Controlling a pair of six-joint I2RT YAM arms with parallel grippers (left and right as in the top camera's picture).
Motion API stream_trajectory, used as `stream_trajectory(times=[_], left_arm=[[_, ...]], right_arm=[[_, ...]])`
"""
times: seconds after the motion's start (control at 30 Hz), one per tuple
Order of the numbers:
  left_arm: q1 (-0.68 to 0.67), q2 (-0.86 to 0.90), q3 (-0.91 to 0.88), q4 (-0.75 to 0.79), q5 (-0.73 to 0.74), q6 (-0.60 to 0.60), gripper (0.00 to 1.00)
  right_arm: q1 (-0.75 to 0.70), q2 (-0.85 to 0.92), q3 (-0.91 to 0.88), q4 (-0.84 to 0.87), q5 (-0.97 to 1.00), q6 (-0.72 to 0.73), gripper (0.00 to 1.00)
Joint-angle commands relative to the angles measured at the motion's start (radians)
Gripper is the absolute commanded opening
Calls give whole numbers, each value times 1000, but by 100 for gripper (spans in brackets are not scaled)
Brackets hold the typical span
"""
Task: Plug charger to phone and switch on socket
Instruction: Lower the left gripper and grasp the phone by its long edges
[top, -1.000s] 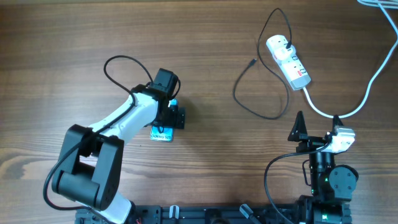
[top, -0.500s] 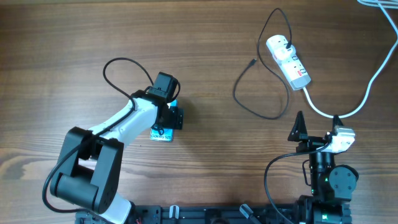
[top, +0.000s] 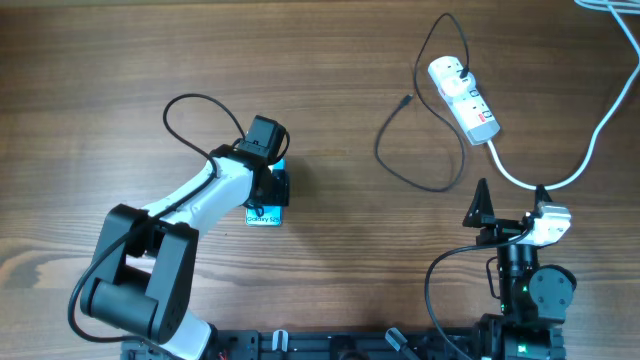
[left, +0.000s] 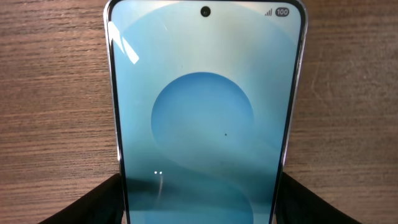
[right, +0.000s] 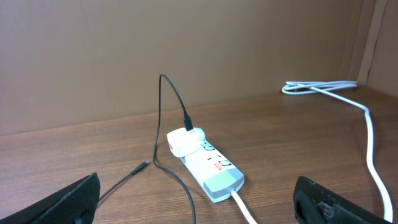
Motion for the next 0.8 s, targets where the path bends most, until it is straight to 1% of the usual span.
stream_trajectory(times=[0.0, 0.1, 0.17, 0.23, 0.33, 0.43, 0.77], left_arm=[[-2, 27, -37, 2, 15, -157, 68], [-2, 27, -37, 12, 15, -270, 69], [-2, 27, -37, 22, 15, -290, 71], [-2, 27, -37, 26, 15, -290, 80], [-2, 27, -37, 26, 14, -283, 85], [-2, 27, -37, 26, 14, -283, 100], [-2, 27, -37, 41, -31, -282, 100]], right_arm=[[-5, -13, -2, 2, 9, 2, 100], [-5, -13, -2, 2, 9, 2, 100], [-5, -13, -2, 2, 9, 2, 100], [-5, -13, -2, 2, 9, 2, 100], [-5, -13, -2, 2, 9, 2, 100], [-5, -13, -2, 2, 9, 3, 100], [-5, -13, -2, 2, 9, 2, 100]])
